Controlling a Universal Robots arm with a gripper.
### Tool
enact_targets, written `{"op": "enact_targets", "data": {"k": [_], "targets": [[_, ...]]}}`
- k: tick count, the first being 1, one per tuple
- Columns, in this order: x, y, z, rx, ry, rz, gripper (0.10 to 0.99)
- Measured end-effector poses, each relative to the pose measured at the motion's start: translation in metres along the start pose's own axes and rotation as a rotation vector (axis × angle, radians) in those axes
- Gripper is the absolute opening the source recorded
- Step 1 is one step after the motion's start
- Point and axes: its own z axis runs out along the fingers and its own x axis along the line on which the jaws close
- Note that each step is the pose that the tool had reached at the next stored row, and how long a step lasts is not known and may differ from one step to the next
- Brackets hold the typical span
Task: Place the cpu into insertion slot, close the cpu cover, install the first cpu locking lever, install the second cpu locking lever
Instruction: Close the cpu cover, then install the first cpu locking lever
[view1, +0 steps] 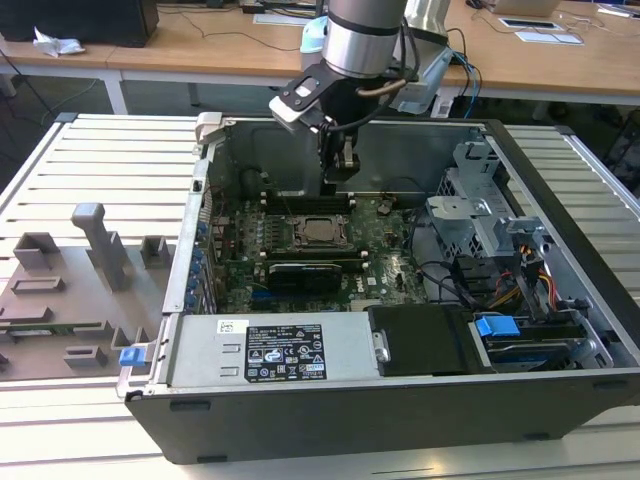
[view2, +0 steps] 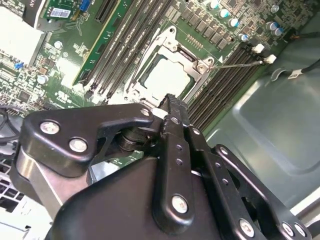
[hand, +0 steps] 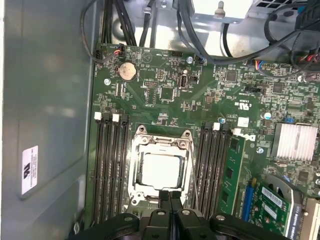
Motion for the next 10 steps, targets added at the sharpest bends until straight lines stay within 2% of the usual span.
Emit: {"op": "enact_targets", "data": {"k": [10], "targets": [[0.0, 0.0, -0.0005, 0.0, 0.0002, 0.0, 0.106]]}}
